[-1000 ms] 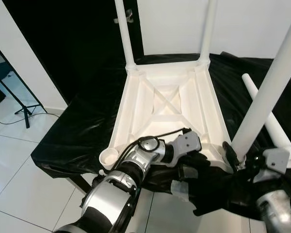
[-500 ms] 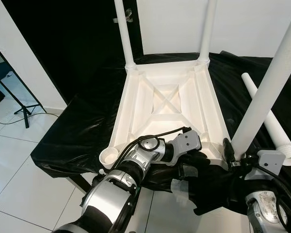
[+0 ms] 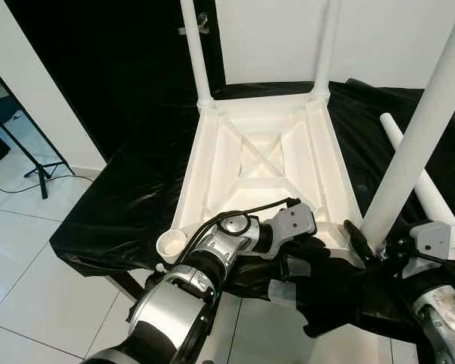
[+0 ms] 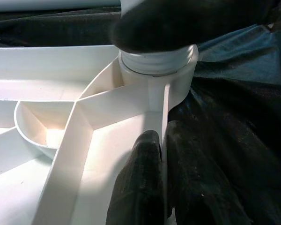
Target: Building children table
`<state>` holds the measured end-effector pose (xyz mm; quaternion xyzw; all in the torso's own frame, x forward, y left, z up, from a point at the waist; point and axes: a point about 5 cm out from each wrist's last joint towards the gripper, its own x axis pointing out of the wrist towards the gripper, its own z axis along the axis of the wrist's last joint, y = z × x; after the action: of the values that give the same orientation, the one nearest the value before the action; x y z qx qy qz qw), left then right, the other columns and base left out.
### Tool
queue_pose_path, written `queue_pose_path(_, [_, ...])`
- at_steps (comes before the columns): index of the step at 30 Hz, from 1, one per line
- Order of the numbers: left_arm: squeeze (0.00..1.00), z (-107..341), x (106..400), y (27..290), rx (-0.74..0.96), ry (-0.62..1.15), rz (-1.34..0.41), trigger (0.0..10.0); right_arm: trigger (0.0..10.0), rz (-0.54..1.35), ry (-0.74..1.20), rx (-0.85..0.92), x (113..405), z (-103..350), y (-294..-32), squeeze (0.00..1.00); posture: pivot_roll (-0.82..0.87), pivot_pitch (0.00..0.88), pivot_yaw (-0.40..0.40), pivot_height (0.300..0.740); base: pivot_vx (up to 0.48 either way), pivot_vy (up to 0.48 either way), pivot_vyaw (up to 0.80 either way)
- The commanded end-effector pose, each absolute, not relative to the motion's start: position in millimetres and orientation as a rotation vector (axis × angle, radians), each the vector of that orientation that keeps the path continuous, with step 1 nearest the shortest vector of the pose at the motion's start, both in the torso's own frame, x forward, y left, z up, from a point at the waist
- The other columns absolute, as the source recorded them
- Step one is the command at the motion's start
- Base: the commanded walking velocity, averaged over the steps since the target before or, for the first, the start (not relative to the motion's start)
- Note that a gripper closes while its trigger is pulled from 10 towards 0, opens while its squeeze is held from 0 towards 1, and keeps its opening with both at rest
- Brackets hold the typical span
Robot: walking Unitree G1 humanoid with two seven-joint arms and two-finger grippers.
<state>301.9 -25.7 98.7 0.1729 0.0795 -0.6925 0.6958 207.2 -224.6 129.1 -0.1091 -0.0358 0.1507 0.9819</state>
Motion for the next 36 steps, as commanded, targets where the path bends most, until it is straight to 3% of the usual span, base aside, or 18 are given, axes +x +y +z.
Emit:
queue_pose_path(1, [0.0,61,296,-10,0.382,0.343,-1.359,10.0,4.6,0.356,-0.041,-0.204,206,126,-226,0.0,0.01,0.0,0.09,0.74,0.0,0.0,0.0])
queue_pose_path(2, [0.0,61,296,-10,0.382,0.343,-1.36,10.0,4.6,0.368,-0.04,-0.202,205,127,-226,0.0,0.01,0.0,0.09,0.74,0.0,0.0,0.0])
queue_pose_path(3, [0.0,61,296,-10,0.382,0.344,-1.36,10.0,0.0,0.385,-0.036,-0.197,205,127,-226,0.0,0.01,0.0,0.09,0.74,0.0,0.0,0.0])
queue_pose_path(18, [0.0,60,295,-11,0.383,0.344,-1.364,10.0,0.0,0.425,0.011,-0.147,197,116,-219,0.0,0.01,0.0,0.087,0.74,0.0,0.0,0.0])
queue_pose_path(22, [0.0,60,295,-11,0.381,0.344,-1.364,10.0,0.0,0.24,-0.038,-0.111,198,115,-219,0.0,0.01,0.0,0.081,0.74,0.0,0.0,0.0])
queue_pose_path(25, [0.0,59,294,-12,0.375,0.344,-1.362,10.0,0.0,-0.04,-0.089,-0.071,196,112,-219,0.0,0.01,0.0,0.076,0.74,0.0,0.0,0.0])
queue_pose_path(33, [0.0,58,293,-12,0.376,0.346,-1.362,10.0,0.0,-0.151,-0.114,-0.075,197,112,-212,0.0,0.01,0.0,0.081,0.74,0.0,0.0,0.0])
queue_pose_path(34, [0.0,59,294,-12,0.376,0.345,-1.362,10.0,1.1,-0.156,-0.112,-0.08,198,111,-212,0.0,0.01,0.0,0.082,0.74,0.0,0.0,0.0])
queue_pose_path(36, [0.0,59,294,-12,0.377,0.344,-1.362,10.0,1.1,-0.158,-0.11,-0.084,199,111,-211,0.0,0.01,0.0,0.083,0.74,0.0,0.0,0.0])
